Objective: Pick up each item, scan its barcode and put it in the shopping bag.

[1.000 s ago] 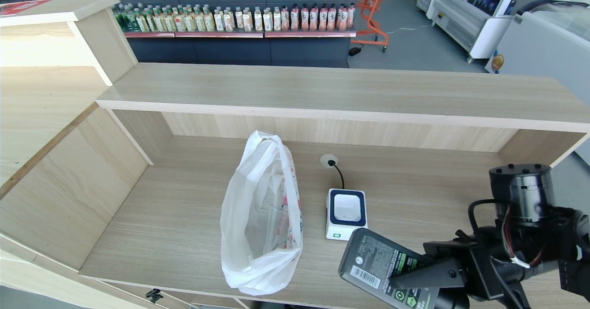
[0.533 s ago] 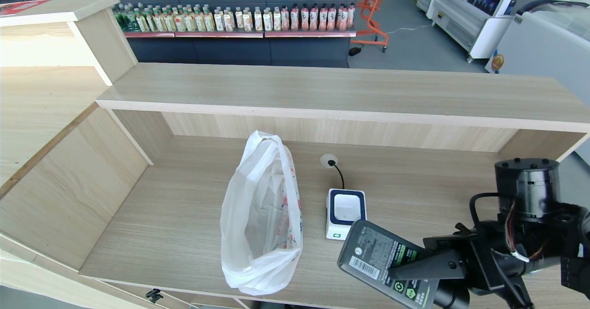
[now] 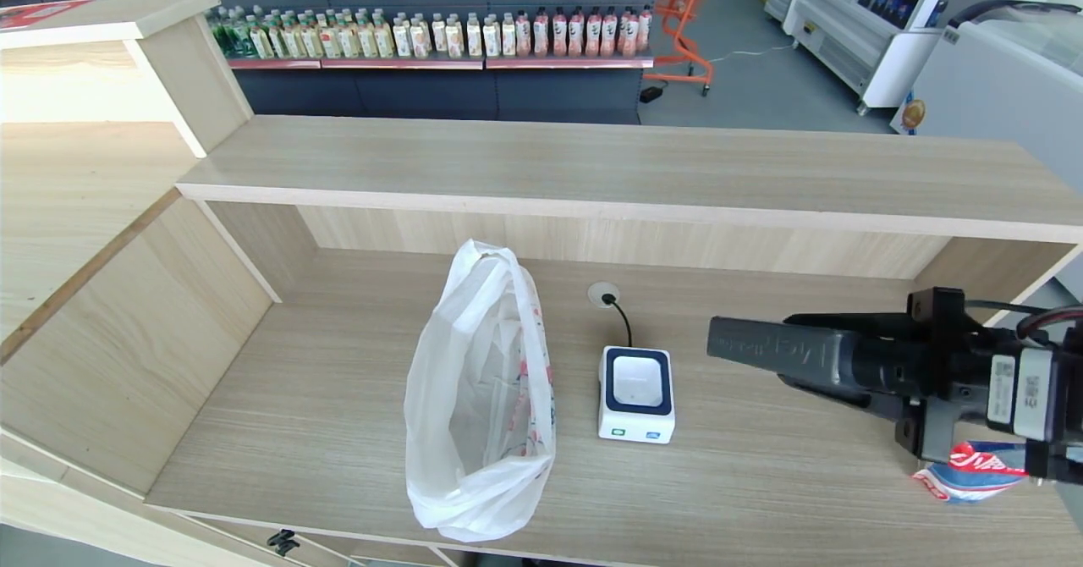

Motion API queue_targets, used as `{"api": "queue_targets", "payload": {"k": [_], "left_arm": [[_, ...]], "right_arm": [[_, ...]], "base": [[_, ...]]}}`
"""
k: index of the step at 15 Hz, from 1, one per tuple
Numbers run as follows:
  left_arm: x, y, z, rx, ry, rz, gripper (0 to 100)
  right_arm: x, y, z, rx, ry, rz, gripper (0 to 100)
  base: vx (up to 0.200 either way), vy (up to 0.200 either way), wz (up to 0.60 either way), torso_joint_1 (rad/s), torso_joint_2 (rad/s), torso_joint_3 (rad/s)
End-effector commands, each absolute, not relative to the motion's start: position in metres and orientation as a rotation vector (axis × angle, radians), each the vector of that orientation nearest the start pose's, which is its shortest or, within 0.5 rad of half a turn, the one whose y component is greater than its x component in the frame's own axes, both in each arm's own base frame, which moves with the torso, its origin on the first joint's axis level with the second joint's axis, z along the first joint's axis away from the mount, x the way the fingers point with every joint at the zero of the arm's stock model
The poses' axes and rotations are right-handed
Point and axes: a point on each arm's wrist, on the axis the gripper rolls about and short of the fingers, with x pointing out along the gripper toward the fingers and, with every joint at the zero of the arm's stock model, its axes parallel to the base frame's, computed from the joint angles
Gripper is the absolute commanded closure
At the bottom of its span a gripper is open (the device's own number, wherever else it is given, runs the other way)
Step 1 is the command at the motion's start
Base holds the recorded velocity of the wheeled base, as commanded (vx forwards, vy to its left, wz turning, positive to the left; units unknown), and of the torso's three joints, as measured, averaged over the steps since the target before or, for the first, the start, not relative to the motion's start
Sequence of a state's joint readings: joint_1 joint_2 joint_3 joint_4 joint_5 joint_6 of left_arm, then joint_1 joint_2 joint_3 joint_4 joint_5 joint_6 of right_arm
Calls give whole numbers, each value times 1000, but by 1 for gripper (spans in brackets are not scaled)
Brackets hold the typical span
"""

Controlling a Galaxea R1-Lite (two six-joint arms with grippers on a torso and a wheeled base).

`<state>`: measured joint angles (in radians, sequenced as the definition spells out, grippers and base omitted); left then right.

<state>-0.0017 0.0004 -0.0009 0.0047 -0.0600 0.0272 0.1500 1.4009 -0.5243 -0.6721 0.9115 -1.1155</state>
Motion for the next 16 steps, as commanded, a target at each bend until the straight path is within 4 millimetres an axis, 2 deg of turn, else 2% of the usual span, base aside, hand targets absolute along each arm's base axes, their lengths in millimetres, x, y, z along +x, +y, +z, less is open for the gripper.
{"api": "queue_targets", "payload": {"k": [1,2,4,7,9,10,11,14,16], "left_arm": [[-23,-1,75,28,2,-61,0],[-23,-1,75,27,4,-61,0],[-23,-1,75,28,2,-61,0],[-23,-1,75,27,4,-61,0],[-23,-1,75,28,2,-61,0],[-23,-1,75,28,2,-61,0],[-23,-1,75,27,4,-61,0],[-23,-1,75,28,2,-61,0],[-23,-1,75,28,2,-61,0]], "right_arm": [[200,31,202,-642,-151,800,100],[207,33,196,-502,-20,695,100],[224,57,179,-76,243,578,100],[251,88,163,326,453,512,100],[258,93,153,369,513,501,100],[265,97,136,375,591,485,100],[269,99,127,371,619,477,100],[281,105,104,293,664,442,100],[295,117,98,279,661,464,100]], "base": [[0,0,0,0,0,0],[0,0,0,0,0,0],[0,0,0,0,0,0],[0,0,0,0,0,0],[0,0,0,0,0,0],[0,0,0,0,0,0],[0,0,0,0,0,0],[0,0,0,0,0,0],[0,0,0,0,0,0]]}}
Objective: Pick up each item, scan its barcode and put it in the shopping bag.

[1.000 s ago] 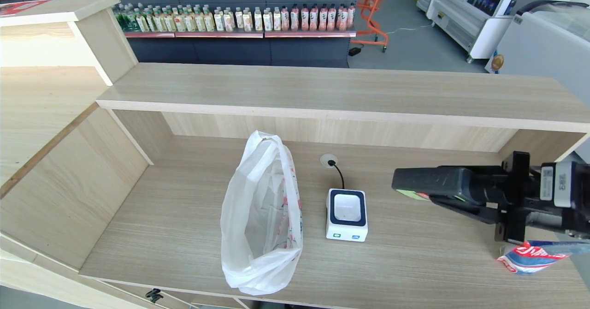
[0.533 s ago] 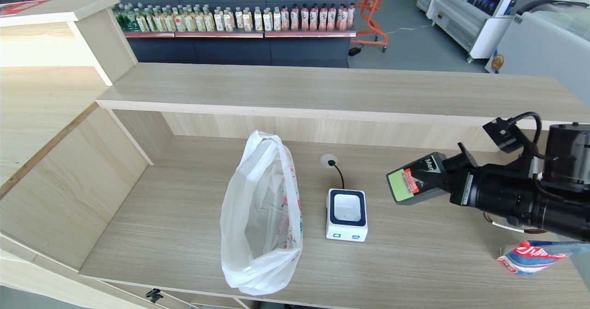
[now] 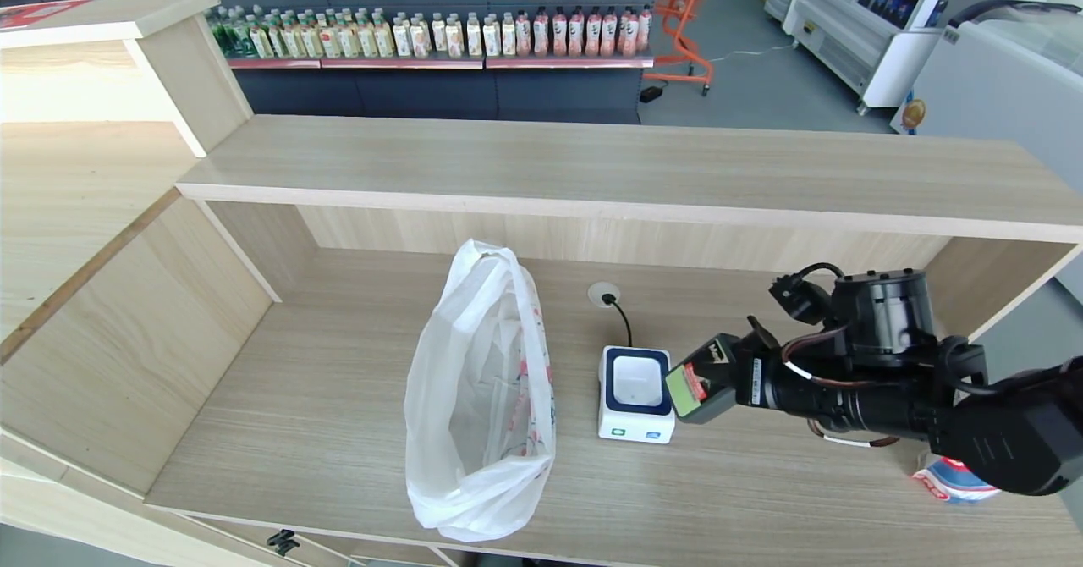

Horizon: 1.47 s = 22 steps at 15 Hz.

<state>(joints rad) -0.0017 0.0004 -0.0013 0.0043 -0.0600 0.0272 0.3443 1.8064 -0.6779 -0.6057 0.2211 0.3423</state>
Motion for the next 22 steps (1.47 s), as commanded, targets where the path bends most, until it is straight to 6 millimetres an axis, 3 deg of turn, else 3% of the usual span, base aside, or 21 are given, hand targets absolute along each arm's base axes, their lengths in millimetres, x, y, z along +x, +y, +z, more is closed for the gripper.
{"api": "queue_targets", "payload": {"k": [1,6,10,13,14,16,18,20,22], "left_arm": [[-23,-1,75,28,2,-61,0],[-23,-1,75,28,2,-61,0],[-23,-1,75,27,4,-61,0],[-23,-1,75,28,2,-61,0],[-23,-1,75,27,4,-61,0],[-23,-1,75,27,4,-61,0],[-23,-1,75,28,2,-61,0],[-23,-1,75,28,2,-61,0],[-23,-1,75,27,4,-61,0]], "right_arm": [[303,123,96,277,653,469,100],[319,150,95,263,633,527,100],[324,161,76,238,675,518,100],[329,164,74,236,658,516,100],[331,166,85,245,622,525,100],[324,164,131,314,505,543,100],[302,150,184,339,370,555,100],[270,117,225,160,275,531,100],[245,93,226,-72,216,448,100]], "base": [[0,0,0,0,0,0],[0,0,0,0,0,0],[0,0,0,0,0,0],[0,0,0,0,0,0],[0,0,0,0,0,0],[0,0,0,0,0,0],[0,0,0,0,0,0],[0,0,0,0,0,0],[0,0,0,0,0,0]]}}
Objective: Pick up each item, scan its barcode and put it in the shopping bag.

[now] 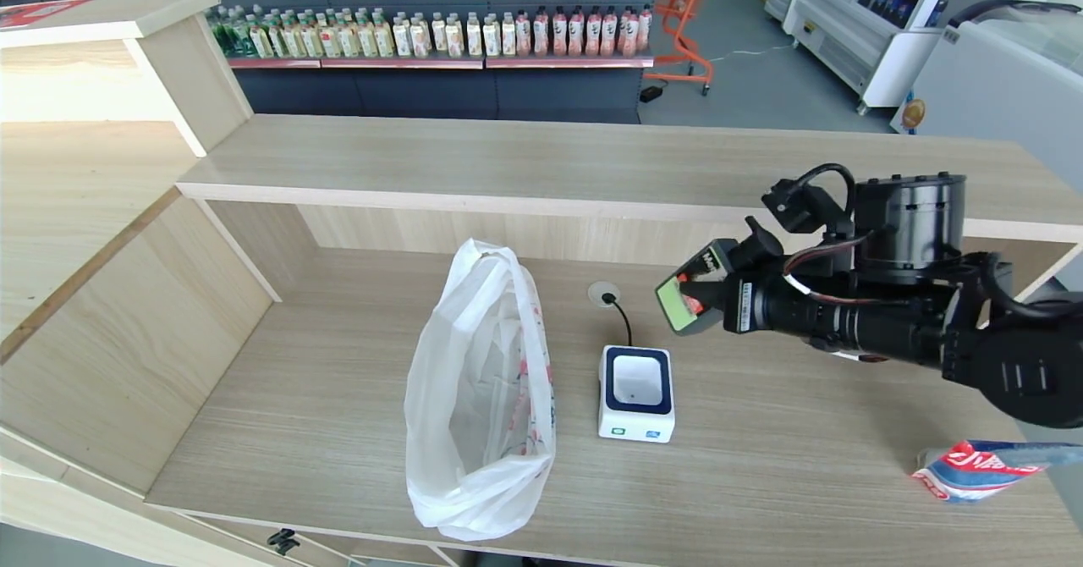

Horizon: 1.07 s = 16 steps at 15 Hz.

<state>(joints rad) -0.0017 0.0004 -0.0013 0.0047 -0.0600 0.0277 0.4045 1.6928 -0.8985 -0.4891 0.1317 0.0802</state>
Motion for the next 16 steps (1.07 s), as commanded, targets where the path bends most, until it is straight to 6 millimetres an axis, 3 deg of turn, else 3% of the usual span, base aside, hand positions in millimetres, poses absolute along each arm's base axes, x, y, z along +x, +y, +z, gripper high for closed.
{"api": "queue_targets", "payload": {"k": [1,6,8,13,16], "left_arm": [[-23,-1,75,28,2,-61,0],[-23,-1,75,29,2,-61,0],[-23,-1,75,32,2,-61,0],[-23,-1,75,27,4,-61,0],[-23,-1,75,27,4,-61,0]], "right_arm": [[233,88,224,-124,204,447,100],[195,74,221,-124,194,405,100],[182,69,218,-41,207,398,100],[177,78,228,170,221,450,100],[182,94,219,204,305,498,100]], "base": [[0,0,0,0,0,0],[0,0,0,0,0,0],[0,0,0,0,0,0],[0,160,0,-3,-1,3],[0,133,0,18,10,0]]}}
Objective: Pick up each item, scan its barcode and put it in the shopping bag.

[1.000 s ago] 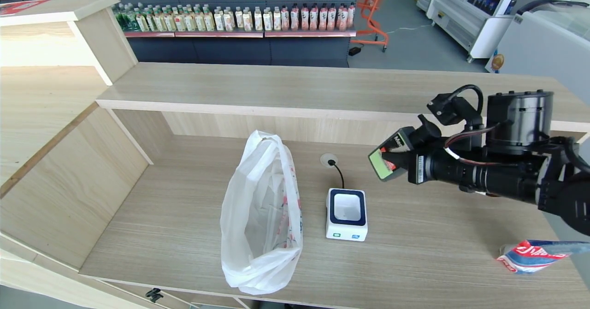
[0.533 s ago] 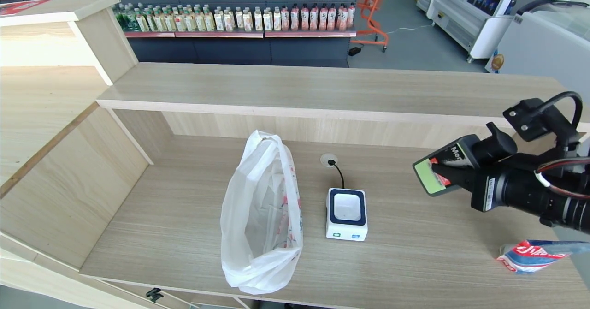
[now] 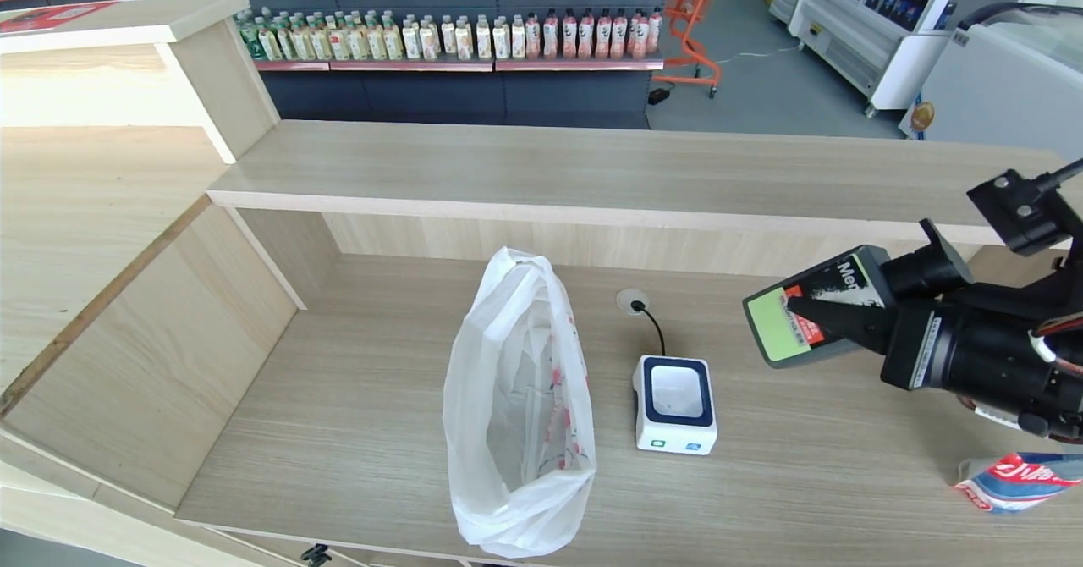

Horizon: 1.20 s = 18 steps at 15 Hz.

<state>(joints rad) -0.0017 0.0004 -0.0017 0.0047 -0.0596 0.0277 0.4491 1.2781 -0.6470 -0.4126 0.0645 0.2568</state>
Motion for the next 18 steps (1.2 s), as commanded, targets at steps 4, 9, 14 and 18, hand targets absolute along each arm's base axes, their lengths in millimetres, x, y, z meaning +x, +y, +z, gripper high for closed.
{"api": "queue_targets", "payload": {"k": [4,9,14,18], "left_arm": [[-23,-1,75,27,4,-61,0],[-23,-1,75,28,2,-61,0],[-23,-1,75,27,4,-61,0],[-23,-1,75,27,4,-61,0]], "right_arm": [[200,124,186,204,478,539,100],[225,156,136,161,652,537,100],[247,193,103,101,686,598,100],[258,223,73,-30,658,679,100]], "base": [[0,0,0,0,0,0],[0,0,0,0,0,0],[0,0,0,0,0,0],[0,0,0,0,0,0]]}}
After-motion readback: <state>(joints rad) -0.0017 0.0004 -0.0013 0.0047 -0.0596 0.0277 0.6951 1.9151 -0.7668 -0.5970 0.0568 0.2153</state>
